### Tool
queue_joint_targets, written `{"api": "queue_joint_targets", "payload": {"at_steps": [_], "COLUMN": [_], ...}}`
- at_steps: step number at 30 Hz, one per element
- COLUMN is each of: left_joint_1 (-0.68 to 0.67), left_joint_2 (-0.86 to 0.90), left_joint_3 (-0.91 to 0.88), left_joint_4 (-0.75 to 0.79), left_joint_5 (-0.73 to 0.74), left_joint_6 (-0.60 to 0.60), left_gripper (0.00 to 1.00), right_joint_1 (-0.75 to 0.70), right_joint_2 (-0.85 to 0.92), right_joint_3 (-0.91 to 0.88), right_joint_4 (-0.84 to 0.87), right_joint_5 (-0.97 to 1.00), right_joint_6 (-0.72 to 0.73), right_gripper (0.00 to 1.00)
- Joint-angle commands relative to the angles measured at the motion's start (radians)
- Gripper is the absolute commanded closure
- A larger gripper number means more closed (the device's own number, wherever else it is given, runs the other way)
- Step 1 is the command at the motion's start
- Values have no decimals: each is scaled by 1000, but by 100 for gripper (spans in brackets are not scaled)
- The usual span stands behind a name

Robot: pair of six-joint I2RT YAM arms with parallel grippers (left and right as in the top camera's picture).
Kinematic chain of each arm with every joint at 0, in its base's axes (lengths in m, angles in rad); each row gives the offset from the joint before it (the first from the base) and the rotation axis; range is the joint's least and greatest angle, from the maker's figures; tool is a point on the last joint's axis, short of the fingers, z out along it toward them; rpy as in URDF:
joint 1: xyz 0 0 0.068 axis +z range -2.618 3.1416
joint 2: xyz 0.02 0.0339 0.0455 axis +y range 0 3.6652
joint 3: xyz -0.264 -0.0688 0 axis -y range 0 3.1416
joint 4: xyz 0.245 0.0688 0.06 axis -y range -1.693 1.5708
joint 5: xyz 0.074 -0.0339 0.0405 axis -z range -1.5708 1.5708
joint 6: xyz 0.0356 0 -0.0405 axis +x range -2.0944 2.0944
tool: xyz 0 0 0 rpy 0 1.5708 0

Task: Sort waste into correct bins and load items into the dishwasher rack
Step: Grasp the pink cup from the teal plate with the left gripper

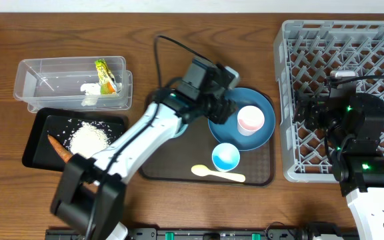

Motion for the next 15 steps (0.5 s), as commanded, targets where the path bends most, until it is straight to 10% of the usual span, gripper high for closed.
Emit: {"api": "queue_joint_targets", "payload": {"at_steps": [1, 11, 15], "left_joint_1": [-32, -98, -103], "left_joint_2": [50, 167, 200], "left_joint_3": [6, 6, 6], "left_joint_4": [7, 113, 111], "left_joint_5": [13, -8, -60], "left_joint_6": [-1, -2, -5], "left_gripper": [41, 42, 65], "right_joint_1": [16, 16, 16], "right_joint_2": [0, 0, 0], "right_joint_3": [25, 25, 25], "right_joint_4": [-2, -1, -2], "right_joint_5": [11, 10, 10], "right_joint_6": [14, 14, 14], "right_gripper": [6, 6, 6]}}
